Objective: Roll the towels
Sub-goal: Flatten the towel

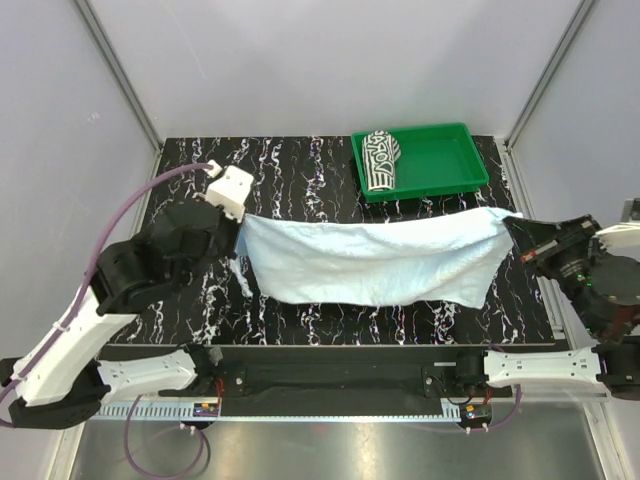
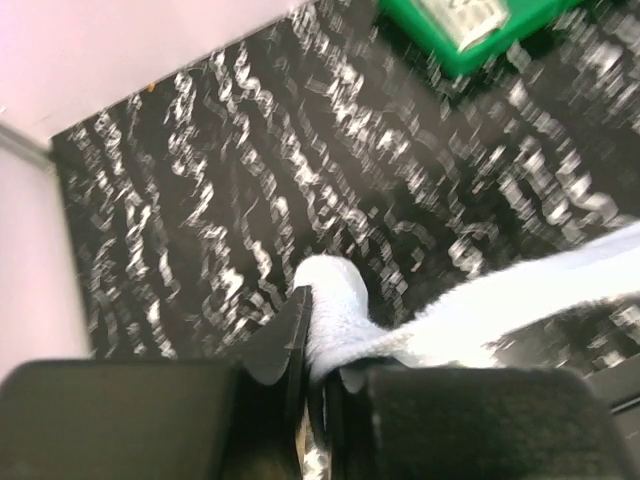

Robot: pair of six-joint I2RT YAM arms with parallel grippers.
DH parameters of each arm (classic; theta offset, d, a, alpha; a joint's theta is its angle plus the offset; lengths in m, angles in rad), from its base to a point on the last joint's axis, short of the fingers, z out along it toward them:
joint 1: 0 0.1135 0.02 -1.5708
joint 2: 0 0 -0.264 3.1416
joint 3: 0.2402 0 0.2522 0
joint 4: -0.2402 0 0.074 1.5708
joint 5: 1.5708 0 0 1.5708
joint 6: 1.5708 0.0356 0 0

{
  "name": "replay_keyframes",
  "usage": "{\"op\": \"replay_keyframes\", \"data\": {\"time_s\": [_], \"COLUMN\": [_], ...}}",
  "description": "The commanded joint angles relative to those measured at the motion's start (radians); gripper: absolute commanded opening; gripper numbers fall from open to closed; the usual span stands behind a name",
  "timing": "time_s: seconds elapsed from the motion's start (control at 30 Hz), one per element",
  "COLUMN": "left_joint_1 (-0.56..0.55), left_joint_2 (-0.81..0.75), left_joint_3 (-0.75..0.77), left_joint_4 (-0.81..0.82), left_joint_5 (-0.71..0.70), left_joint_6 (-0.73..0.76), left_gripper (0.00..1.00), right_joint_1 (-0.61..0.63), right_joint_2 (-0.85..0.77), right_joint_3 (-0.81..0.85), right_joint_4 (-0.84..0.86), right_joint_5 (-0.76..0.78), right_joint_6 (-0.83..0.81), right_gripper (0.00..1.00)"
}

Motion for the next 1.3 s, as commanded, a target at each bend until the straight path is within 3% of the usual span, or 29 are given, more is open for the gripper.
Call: {"op": "replay_keyframes", "data": {"time_s": [0.0, 0.1, 0.17, 0.33, 0.4, 0.43, 0.47, 0.5, 0.57, 0.6, 0.73, 0.77, 0.87, 0.93, 0.97, 1.03, 1.13, 1.17, 1.2, 1.27], "left_joint_1": [-0.001, 0.022, 0.051, 0.165, 0.186, 0.203, 0.213, 0.225, 0.262, 0.274, 0.338, 0.352, 0.394, 0.409, 0.414, 0.414, 0.408, 0.389, 0.375, 0.348], "left_joint_2": [0.081, 0.171, 0.224, 0.461, 0.524, 0.566, 0.584, 0.600, 0.638, 0.646, 0.664, 0.673, 0.710, 0.750, 0.753, 0.743, 0.674, 0.666, 0.663, 0.670], "left_joint_3": [-0.002, -0.032, -0.035, 0.014, 0.054, 0.059, 0.062, 0.060, 0.054, 0.045, 0.004, -0.004, 0.005, 0.023, 0.021, 0.010, -0.088, -0.114, -0.136, -0.177], "left_joint_4": [-0.102, -0.081, -0.052, -0.018, -0.021, -0.001, 0.014, 0.028, 0.040, 0.051, 0.091, 0.105, 0.116, 0.113, 0.113, 0.120, 0.180, 0.198, 0.220, 0.234], "left_joint_5": [-0.035, 0.020, 0.086, 0.186, 0.212, 0.223, 0.240, 0.252, 0.284, 0.295, 0.341, 0.388, 0.415, 0.412, 0.374, 0.375, 0.413, 0.393, 0.311, 0.271], "left_joint_6": [0.095, 0.144, 0.154, 0.169, 0.172, 0.174, 0.174, 0.166, 0.154, 0.148, 0.143, 0.146, 0.149, 0.157, 0.146, 0.138, 0.125, 0.103, 0.082, 0.000], "left_gripper": [0.13, 0.22, 0.27, 0.26, 0.25, 0.25, 0.25, 0.25, 0.25, 0.25, 0.25, 0.28, 0.32, 0.33, 0.38, 0.42, 0.50, 0.60, 0.64, 0.64], "right_joint_1": [0.001, 0.001, -0.001, -0.030, -0.034, -0.050, -0.068, -0.109, -0.301, -0.368, -0.750, -0.922, -1.155, -1.179, -1.206, -1.216, -1.249, -1.266, -1.272, -1.298], "right_joint_2": [0.086, 0.119, 0.134, 0.145, 0.146, 0.143, 0.142, 0.153, 0.191, 0.235, 0.363, 0.381, 0.479, 0.531, 0.647, 0.697, 0.780, 0.803, 0.827, 0.918], "right_joint_3": [0.004, -0.025, -0.091, -0.209, -0.284, -0.320, -0.355, -0.408, -0.411, -0.420, -0.386, -0.389, -0.435, -0.458, -0.473, -0.484, -0.515, -0.516, -0.515, -0.483], "right_joint_4": [-0.163, -0.295, -0.288, -0.285, -0.137, -0.030, 0.202, 0.291, 0.385, 0.428, 0.461, 0.490, 0.565, 0.597, 0.623, 0.646, 0.704, 0.714, 0.715, 0.685], "right_joint_5": [0.104, 0.140, 0.137, 0.138, 0.161, 0.160, 0.137, 0.105, -0.059, -0.123, -0.375, -0.520, -0.714, -0.730, -0.733, -0.754, -0.787, -0.790, -0.782, -0.758], "right_joint_6": [0.130, 0.256, 0.262, 0.305, 0.176, -0.082, -0.221, -0.418, -0.521, -0.655, -0.729, -0.736, -0.739, -0.738, -0.720, -0.715, -0.703, -0.694, -0.689, -0.648], "right_gripper": [0.00, 0.00, 0.00, 0.00, 0.00, 0.00, 0.00, 0.00, 0.00, 0.00, 0.00, 0.00, 0.00, 0.00, 0.00, 0.00, 0.00, 0.00, 0.00, 0.00]}}
